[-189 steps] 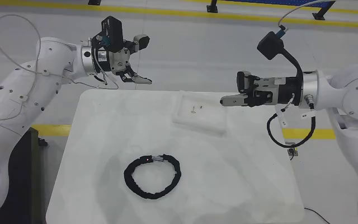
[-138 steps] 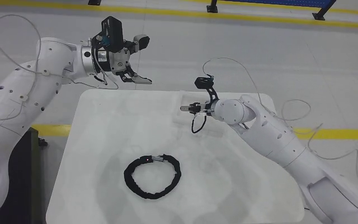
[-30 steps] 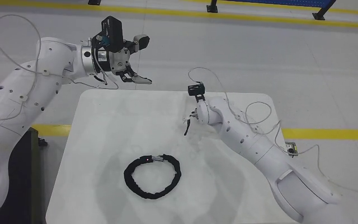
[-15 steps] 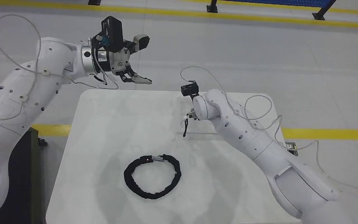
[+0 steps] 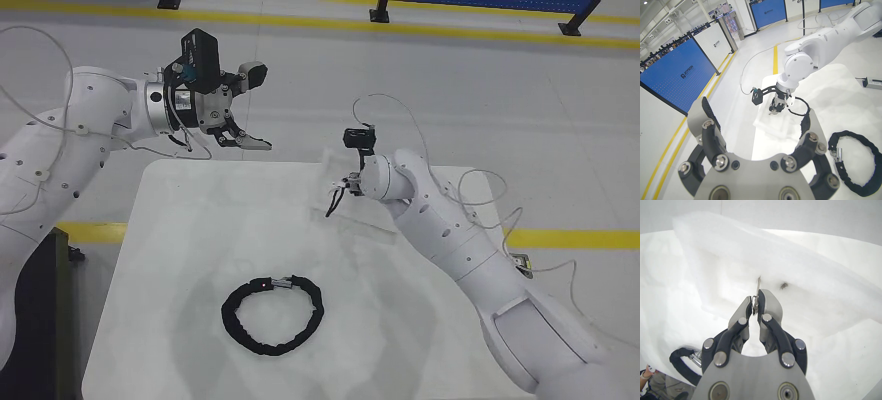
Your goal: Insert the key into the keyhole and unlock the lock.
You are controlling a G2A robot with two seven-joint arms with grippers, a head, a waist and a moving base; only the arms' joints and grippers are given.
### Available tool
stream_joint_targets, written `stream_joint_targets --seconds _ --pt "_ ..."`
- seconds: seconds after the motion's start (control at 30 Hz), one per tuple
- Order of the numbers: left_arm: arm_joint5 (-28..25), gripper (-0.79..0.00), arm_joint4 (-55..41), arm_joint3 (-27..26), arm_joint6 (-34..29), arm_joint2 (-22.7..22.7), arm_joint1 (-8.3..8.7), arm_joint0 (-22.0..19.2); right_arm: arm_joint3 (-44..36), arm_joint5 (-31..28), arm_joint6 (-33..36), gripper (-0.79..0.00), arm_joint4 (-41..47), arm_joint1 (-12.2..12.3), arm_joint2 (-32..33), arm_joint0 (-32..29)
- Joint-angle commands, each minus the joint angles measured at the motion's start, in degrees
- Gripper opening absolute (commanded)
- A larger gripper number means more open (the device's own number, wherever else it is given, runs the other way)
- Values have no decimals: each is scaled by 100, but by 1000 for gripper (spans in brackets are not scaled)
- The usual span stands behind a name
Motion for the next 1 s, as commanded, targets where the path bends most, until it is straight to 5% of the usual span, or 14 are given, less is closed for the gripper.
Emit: stream_joint_targets --seconds 0.0,0.4,0.77,0.97 --pt "0 0 0 0 0 0 0 0 107 88 147 -785 -216 -56 -189 21" --pt "0 0 0 0 0 0 0 0 236 58 271 -785 -210 -217 -253 -99" --pt "0 0 0 0 0 0 0 0 -1140 -200 770 -785 -671 160 512 -641" --pt "0 0 0 0 0 0 0 0 -1980 -1474 1126 -785 363 381 1345 -1285"
